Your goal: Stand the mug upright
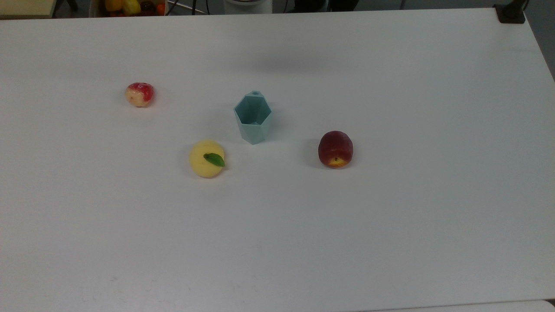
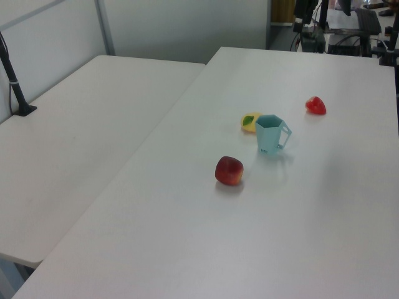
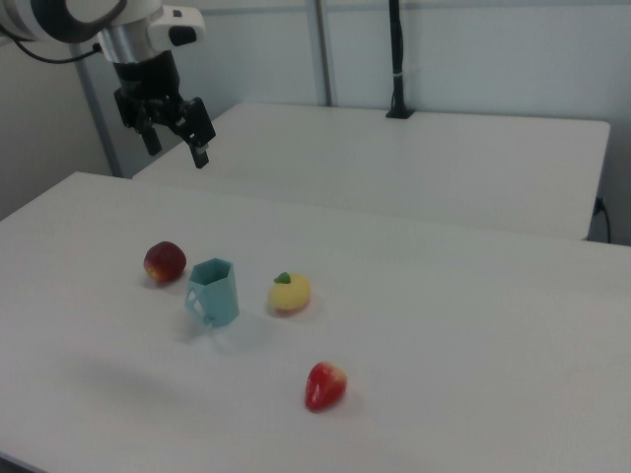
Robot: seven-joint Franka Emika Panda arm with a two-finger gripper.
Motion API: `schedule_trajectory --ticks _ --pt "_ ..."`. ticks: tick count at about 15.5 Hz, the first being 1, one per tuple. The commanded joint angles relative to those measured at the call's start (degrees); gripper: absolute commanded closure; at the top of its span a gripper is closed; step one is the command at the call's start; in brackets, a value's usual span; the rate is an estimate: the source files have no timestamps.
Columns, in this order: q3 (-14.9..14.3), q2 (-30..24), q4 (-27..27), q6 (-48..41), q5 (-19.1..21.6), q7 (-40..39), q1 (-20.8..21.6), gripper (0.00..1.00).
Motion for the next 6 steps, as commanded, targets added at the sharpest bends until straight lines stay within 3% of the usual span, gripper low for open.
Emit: schedule_trajectory --ticks 1,6 --pt "0.23 -0.64 -1.12 1.35 -2.74 -2.77 -0.34 0.0" --pt "0.23 -0.64 -1.21 1.26 -2.66 -3.65 -0.25 0.0"
